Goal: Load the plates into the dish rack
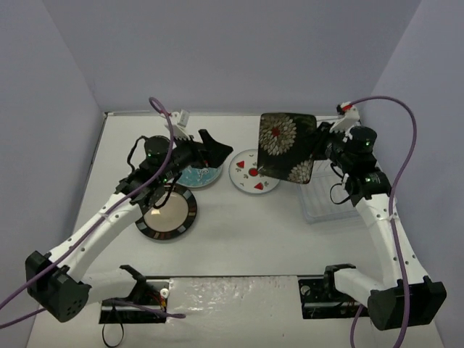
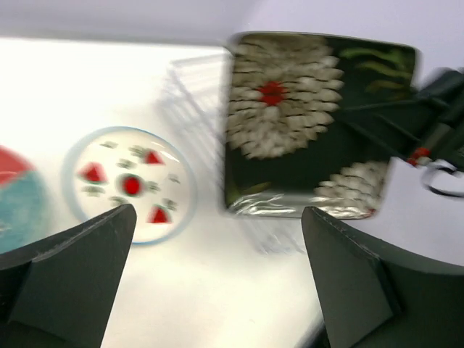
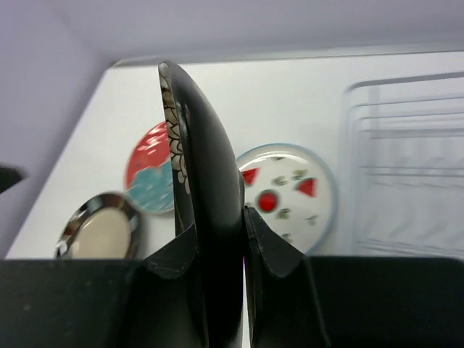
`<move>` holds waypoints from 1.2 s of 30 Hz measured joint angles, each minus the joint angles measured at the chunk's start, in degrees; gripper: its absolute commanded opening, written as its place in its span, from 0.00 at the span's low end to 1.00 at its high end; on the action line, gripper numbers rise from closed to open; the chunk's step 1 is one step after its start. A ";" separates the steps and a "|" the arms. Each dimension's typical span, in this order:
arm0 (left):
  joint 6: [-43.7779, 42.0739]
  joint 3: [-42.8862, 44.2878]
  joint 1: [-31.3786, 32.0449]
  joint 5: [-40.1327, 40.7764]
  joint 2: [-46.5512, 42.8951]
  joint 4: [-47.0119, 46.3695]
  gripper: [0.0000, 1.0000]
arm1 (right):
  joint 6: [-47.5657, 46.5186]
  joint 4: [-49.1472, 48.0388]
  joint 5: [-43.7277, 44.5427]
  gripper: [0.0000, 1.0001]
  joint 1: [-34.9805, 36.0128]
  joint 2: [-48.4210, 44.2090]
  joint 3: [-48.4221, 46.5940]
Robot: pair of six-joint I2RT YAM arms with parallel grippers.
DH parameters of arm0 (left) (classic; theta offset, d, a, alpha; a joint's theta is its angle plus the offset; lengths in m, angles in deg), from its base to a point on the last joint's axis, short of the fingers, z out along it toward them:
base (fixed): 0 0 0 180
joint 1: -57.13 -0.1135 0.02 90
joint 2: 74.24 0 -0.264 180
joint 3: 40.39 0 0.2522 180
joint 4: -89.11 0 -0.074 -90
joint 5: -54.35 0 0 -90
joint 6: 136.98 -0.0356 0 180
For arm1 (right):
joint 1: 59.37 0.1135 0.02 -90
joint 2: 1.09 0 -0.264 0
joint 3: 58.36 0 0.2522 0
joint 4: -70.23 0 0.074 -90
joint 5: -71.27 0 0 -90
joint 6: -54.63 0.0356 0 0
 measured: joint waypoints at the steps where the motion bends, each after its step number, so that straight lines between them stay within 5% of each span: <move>1: -1.29 0.16 -0.03 3.57 -2.16 2.24 0.97 | -1.01 1.59 4.06 0.00 -0.34 -0.32 -1.40; 7: -6.33 -0.66 -0.10 20.81 -11.03 12.13 0.97 | -9.97 13.89 27.50 0.00 -1.31 1.78 -14.47; 13: -8.65 -2.57 -0.17 29.06 -11.75 17.92 0.97 | -20.44 23.45 39.14 0.00 -4.61 15.50 -34.66; 20: -10.27 -2.88 -0.50 31.62 -10.45 20.79 0.97 | -30.92 33.98 45.52 0.00 -4.96 26.60 -44.24; 36: -12.77 -5.06 -3.34 30.41 -8.91 20.34 0.97 | -45.46 39.97 48.76 0.00 -8.29 44.27 -54.92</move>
